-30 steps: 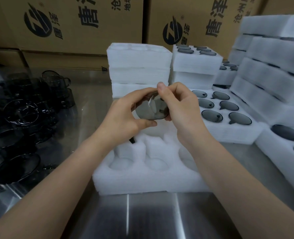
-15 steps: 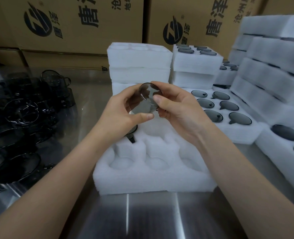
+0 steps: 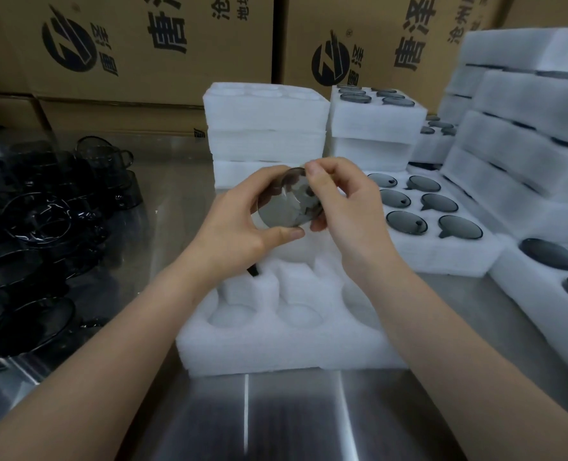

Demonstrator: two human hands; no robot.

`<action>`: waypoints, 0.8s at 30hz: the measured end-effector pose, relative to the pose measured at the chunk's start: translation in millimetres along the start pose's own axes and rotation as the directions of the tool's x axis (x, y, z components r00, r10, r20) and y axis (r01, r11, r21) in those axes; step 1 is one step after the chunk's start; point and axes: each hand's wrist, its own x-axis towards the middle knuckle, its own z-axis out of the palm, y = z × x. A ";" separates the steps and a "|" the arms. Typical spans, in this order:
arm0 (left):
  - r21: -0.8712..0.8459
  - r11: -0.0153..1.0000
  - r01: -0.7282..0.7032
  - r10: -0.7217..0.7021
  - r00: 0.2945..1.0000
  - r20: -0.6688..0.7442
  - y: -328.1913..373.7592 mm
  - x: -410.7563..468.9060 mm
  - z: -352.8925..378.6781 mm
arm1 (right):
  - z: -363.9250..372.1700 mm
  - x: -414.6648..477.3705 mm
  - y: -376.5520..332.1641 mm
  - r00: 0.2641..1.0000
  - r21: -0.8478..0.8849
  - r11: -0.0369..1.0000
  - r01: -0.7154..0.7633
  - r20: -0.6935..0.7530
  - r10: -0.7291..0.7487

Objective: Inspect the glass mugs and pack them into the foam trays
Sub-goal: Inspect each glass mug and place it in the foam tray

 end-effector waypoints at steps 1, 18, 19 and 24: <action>-0.029 1.000 0.006 -0.006 1.000 -0.018 -0.8 0.6 -0.9 | -0.7 0.2 -1.2 1.000 0.065 0.998 -0.017 0.004 0.017; -0.153 0.988 0.023 -0.029 0.999 -0.039 0.5 0.5 -4.0 | -7.3 5.0 3.2 0.908 0.169 0.936 -0.310 0.344 0.239; -0.155 0.988 0.023 -0.031 0.998 -0.050 -0.1 0.9 -3.6 | -7.6 5.2 3.5 0.904 0.195 0.927 -0.321 0.356 0.238; -0.233 0.972 0.025 -0.043 0.996 -0.073 -1.7 2.6 -3.3 | -9.2 6.4 3.8 0.884 0.301 0.885 -0.355 0.415 0.213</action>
